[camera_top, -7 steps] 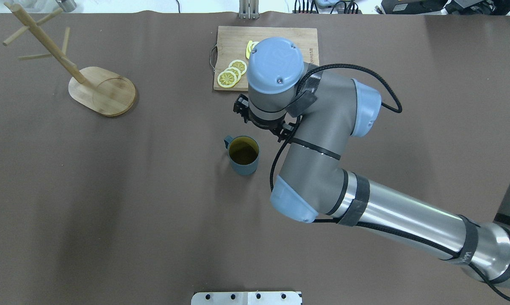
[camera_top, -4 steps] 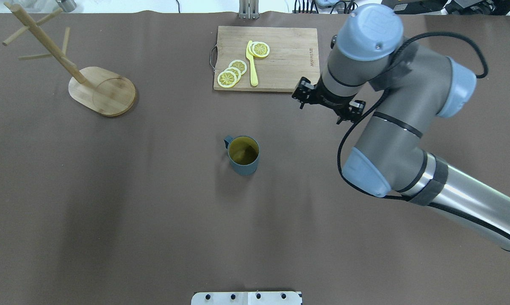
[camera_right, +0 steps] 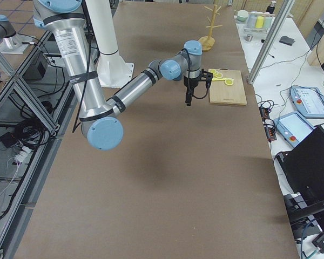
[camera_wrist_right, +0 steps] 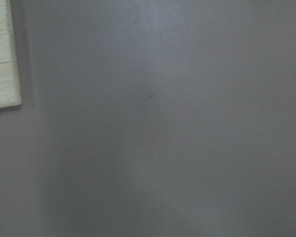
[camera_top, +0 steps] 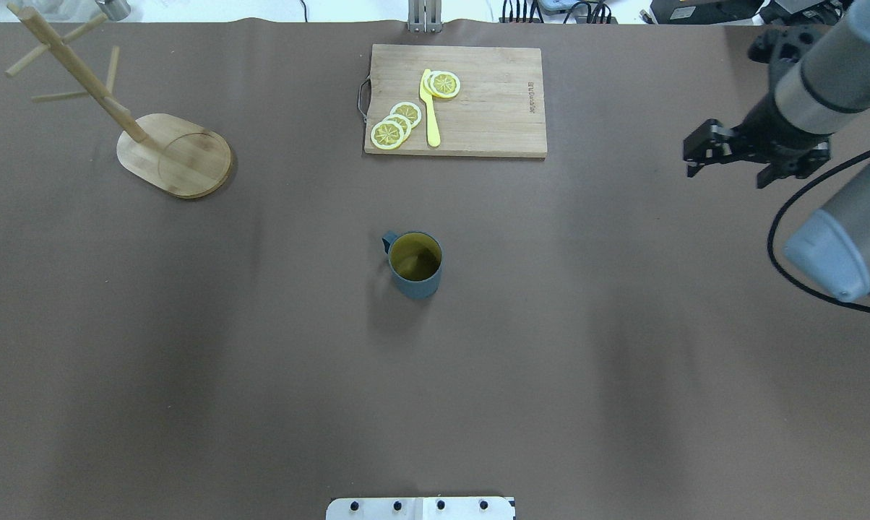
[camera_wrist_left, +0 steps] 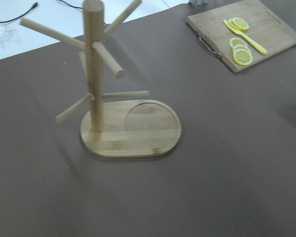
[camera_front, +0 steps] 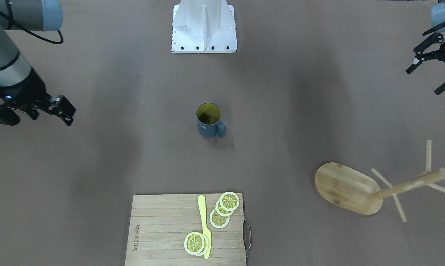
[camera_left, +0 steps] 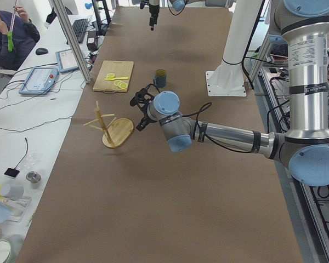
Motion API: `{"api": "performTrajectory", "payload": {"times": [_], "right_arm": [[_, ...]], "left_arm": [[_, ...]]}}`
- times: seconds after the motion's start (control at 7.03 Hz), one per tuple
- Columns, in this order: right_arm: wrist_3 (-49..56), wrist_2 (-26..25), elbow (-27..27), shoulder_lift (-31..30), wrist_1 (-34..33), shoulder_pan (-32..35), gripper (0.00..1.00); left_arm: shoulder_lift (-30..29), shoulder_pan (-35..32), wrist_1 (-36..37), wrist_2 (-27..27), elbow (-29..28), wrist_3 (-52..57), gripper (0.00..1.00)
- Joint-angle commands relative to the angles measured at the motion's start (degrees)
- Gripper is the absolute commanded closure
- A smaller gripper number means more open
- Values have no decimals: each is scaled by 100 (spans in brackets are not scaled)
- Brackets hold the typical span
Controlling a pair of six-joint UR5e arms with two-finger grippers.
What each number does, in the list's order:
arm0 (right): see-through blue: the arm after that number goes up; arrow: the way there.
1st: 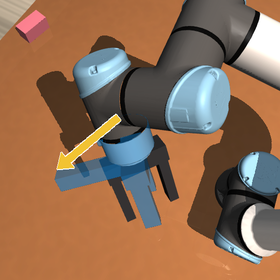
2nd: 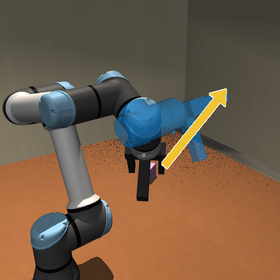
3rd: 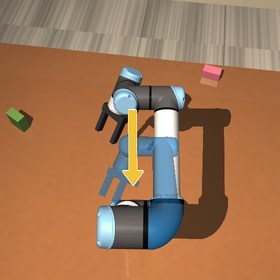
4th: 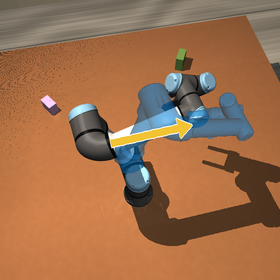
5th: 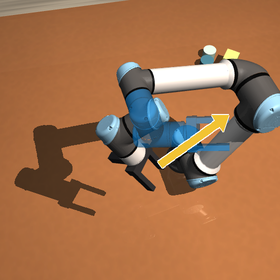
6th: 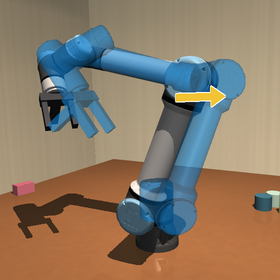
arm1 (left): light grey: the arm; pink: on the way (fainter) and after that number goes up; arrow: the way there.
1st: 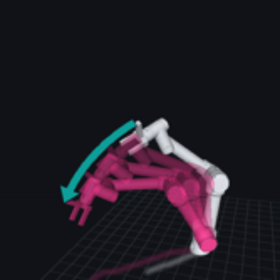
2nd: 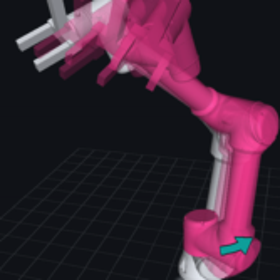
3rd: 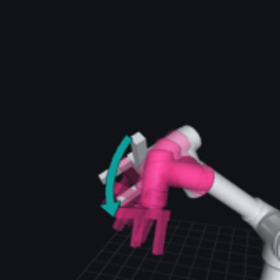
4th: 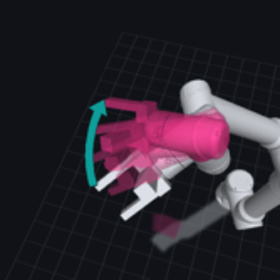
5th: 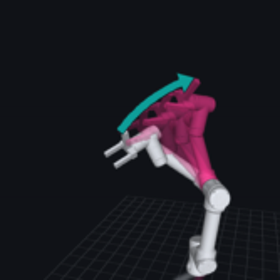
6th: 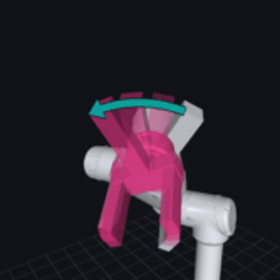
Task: Hang cup on storage rack
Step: 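Move the left gripper toward the mug handle while the right arm retracts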
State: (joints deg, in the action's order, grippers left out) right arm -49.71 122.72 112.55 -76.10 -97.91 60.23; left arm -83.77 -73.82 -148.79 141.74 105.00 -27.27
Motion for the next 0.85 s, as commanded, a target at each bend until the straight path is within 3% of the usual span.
{"api": "performTrajectory", "payload": {"times": [0.0, 0.43, 0.71], "right_arm": [[2001, 331, 48, -964, 26, 1013, 0], [3779, 734, 4, -1774, 35, 2015, 0], [4826, 727, -162, -2205, 35, 2596, 0]], "left_arm": [[-288, 1065, -369, -966, 21, -497, 1], [-999, 2876, -361, -2690, -102, -1121, 2], [-1726, 3722, -370, -3606, -548, -1183, 2]]}}
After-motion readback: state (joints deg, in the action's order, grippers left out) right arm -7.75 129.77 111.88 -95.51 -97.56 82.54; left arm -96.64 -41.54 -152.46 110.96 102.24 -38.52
